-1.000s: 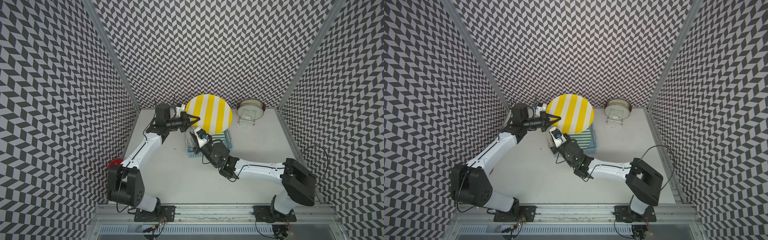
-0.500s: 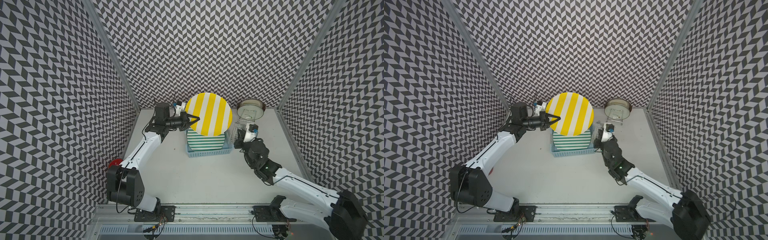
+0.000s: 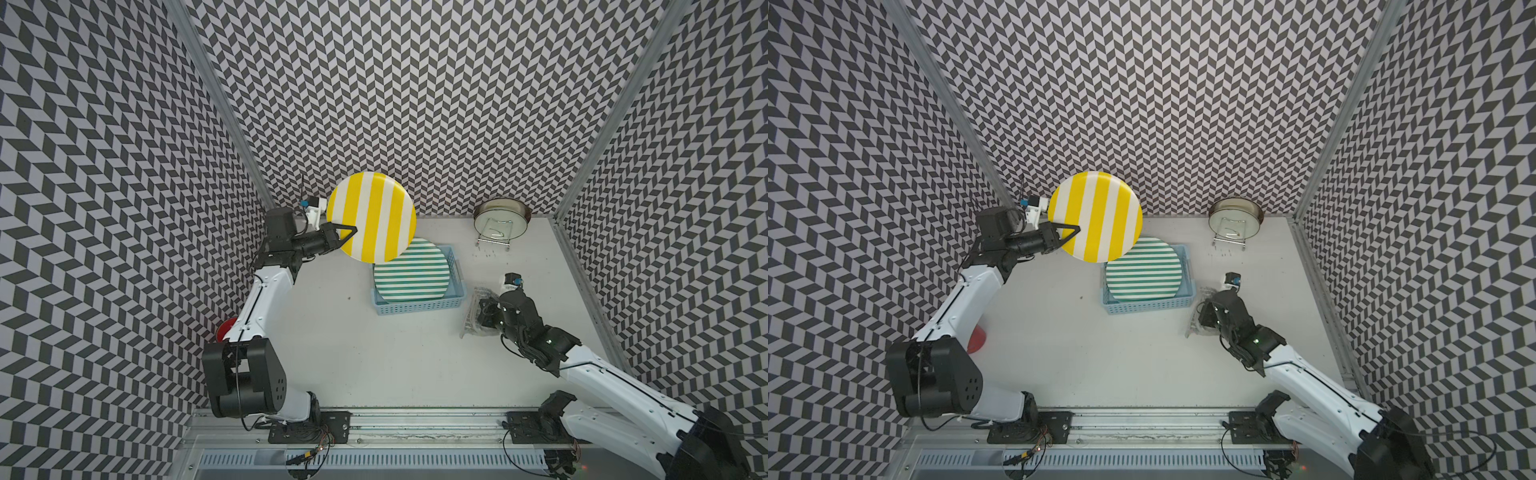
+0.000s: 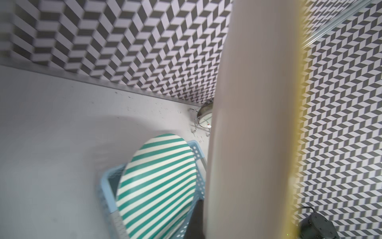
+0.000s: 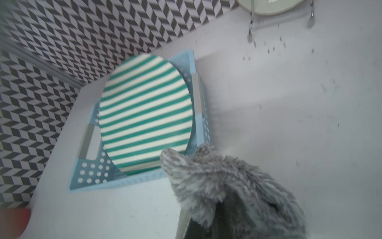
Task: Wipe the wet plate dry
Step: Place the towel at the center of the board, then place the plate at the center of the board.
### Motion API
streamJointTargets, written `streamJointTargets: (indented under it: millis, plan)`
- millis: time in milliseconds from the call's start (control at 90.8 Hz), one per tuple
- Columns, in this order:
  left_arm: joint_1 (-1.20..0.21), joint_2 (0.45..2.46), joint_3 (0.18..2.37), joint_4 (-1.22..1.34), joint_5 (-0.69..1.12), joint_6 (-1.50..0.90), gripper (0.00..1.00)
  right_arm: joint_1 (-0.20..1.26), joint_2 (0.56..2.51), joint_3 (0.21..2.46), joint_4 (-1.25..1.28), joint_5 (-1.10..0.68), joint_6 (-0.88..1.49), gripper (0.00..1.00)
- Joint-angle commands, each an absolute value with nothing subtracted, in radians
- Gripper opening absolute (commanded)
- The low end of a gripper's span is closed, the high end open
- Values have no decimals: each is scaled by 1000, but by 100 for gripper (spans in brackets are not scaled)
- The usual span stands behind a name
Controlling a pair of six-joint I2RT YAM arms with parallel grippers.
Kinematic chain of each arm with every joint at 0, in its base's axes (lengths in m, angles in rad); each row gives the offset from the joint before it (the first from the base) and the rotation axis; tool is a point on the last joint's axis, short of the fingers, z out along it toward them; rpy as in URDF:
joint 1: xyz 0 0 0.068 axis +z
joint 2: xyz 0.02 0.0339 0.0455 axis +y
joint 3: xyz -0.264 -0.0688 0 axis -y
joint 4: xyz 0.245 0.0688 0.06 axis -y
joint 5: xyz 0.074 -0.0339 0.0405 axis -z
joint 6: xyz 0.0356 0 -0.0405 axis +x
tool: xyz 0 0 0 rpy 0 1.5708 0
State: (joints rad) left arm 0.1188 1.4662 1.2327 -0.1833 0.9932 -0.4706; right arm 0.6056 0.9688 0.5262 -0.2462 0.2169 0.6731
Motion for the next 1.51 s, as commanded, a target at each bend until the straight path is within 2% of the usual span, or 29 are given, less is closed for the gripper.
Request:
streamJointTargets:
  millis: [0, 88, 154, 231, 286, 441, 463, 595, 727, 958, 1245, 1498]
  plan:
    - [191, 1451, 1230, -204, 1032, -315, 0, 603, 985, 470, -326, 133, 774, 0]
    - [242, 1470, 1221, -266, 973, -233, 0, 604, 994, 440, -342, 159, 803, 0]
    - [261, 1482, 1204, -296, 890, -177, 0, 604, 1006, 429, -337, 161, 803, 7]
    - [279, 1499, 1176, -306, 856, -112, 0, 603, 1025, 442, -353, 187, 795, 19]
    - [289, 1515, 1161, -320, 861, -49, 0, 603, 1027, 465, -371, 222, 780, 32]
    - [320, 1528, 1091, -280, 743, -3, 0, 603, 946, 527, -407, 305, 744, 63]
    - [327, 1528, 1079, -264, 733, -5, 0, 603, 931, 534, -410, 320, 735, 65]
    - [348, 1544, 1052, -228, 645, 1, 0, 603, 855, 569, -412, 398, 679, 67]
    - [363, 1594, 1062, -231, 644, 3, 1, 603, 808, 583, -367, 421, 621, 67]
    - [371, 1676, 1091, -239, 660, 11, 7, 604, 853, 612, -341, 403, 587, 67]
    - [371, 1765, 1142, -251, 607, 13, 29, 603, 887, 579, -306, 352, 616, 68]
    - [371, 1835, 1189, -272, 535, 7, 31, 603, 896, 554, -266, 307, 625, 68]
